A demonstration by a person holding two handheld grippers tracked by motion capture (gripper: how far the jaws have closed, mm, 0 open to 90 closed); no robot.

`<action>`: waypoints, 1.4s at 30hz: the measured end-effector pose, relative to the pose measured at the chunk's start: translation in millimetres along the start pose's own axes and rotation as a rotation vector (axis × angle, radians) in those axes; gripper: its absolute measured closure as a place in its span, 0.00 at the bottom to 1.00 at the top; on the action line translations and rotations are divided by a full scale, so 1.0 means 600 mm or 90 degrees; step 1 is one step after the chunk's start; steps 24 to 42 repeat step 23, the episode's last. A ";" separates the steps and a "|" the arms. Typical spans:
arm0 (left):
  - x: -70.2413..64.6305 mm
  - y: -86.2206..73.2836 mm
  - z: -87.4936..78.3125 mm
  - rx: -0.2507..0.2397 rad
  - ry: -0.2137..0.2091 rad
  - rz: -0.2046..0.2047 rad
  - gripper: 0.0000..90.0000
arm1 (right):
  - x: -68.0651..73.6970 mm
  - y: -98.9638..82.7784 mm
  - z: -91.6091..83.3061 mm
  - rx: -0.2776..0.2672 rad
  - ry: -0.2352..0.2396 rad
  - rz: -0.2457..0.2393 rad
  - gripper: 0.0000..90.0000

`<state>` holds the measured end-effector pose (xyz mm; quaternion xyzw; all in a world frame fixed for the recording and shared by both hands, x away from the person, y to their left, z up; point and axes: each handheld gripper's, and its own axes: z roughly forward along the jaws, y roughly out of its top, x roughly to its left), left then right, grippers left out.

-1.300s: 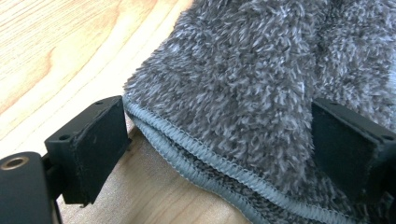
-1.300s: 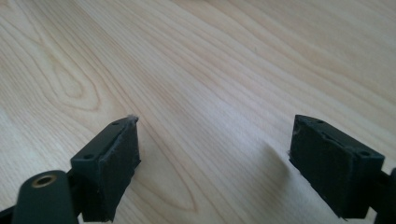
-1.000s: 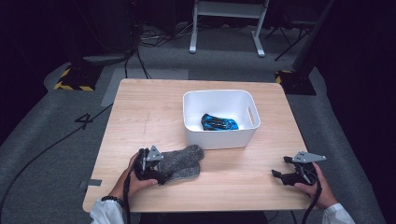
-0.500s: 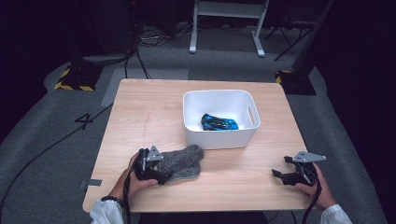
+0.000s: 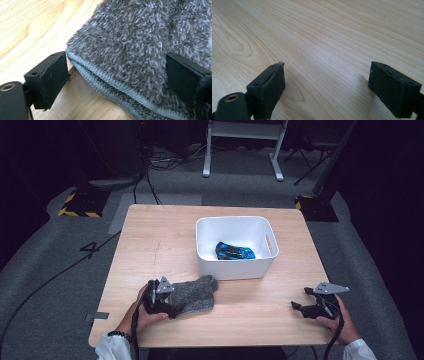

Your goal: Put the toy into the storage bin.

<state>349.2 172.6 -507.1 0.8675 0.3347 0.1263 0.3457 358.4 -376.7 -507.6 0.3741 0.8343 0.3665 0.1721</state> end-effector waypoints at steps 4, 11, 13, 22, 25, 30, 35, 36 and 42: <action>0.000 0.000 0.000 0.000 0.000 0.000 0.10 | 0.000 0.000 0.000 0.000 0.000 0.000 0.16; 0.001 0.000 0.000 0.000 -0.002 0.003 0.10 | 0.000 0.000 0.000 -0.001 0.001 0.000 0.16; 0.001 0.001 0.000 0.000 -0.003 0.004 0.10 | 0.000 0.000 0.000 -0.001 0.001 0.000 0.16; 0.001 0.001 0.001 0.000 -0.003 0.003 0.10 | -0.001 -0.001 -0.001 0.000 0.001 0.003 0.16; 0.001 0.001 0.001 0.000 -0.003 0.004 0.10 | -0.001 -0.001 -0.001 -0.001 0.000 0.003 0.16; 0.001 0.001 0.001 0.000 -0.003 0.004 0.10 | -0.001 -0.001 -0.001 -0.001 0.000 0.003 0.16; 0.001 0.001 0.001 0.000 -0.003 0.004 0.10 | -0.001 -0.001 -0.001 -0.001 0.000 0.003 0.16; 0.001 0.001 0.001 0.000 -0.003 0.004 0.10 | -0.001 -0.001 -0.001 -0.001 0.000 0.003 0.16; 0.001 0.001 0.001 0.000 -0.003 0.004 0.10 | -0.001 -0.001 -0.001 -0.001 0.000 0.003 0.16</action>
